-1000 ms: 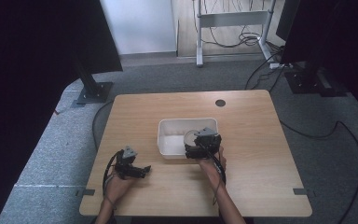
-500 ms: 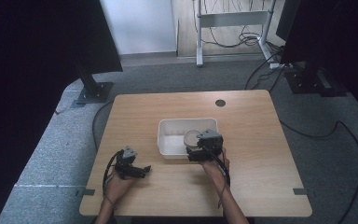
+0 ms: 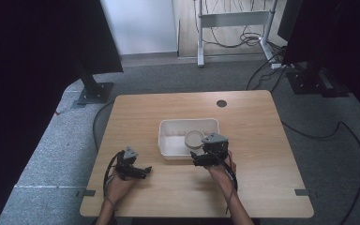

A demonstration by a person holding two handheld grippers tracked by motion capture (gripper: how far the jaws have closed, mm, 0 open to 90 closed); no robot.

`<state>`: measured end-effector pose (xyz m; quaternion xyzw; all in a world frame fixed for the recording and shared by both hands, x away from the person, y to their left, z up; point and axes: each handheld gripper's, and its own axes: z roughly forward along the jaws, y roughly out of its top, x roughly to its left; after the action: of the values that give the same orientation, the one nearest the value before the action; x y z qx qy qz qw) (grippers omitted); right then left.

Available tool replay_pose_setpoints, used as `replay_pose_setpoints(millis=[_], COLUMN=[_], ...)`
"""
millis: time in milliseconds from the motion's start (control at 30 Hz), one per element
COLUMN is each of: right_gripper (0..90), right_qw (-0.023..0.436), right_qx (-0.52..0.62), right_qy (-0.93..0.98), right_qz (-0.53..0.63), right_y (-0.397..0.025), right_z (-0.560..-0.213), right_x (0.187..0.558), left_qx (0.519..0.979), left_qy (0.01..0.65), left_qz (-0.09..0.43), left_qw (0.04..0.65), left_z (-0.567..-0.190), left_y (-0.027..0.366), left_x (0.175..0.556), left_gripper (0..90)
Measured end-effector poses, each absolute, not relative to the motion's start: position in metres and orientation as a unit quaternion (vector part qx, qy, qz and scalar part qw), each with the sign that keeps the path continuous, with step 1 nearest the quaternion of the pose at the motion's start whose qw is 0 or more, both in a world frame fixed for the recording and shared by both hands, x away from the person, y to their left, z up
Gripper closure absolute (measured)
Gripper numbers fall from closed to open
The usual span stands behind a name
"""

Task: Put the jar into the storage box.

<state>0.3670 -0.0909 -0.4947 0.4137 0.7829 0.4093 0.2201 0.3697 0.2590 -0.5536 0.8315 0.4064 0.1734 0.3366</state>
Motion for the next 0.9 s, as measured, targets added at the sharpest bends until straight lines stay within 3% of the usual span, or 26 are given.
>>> replay_pose_setpoints(millis=[900], right_gripper=[0.7], right_qw=[0.222], right_qx=[0.391], right_qy=[0.793], right_qz=[0.411], right_y=[-0.114], right_z=[-0.492], right_x=[0.343], left_qx=[0.831], left_qy=[0.407], left_qz=[0.174], left_qw=[0.337], left_z=[-0.554], left_y=[0.259], left_x=[0.370], left_gripper=[0.0])
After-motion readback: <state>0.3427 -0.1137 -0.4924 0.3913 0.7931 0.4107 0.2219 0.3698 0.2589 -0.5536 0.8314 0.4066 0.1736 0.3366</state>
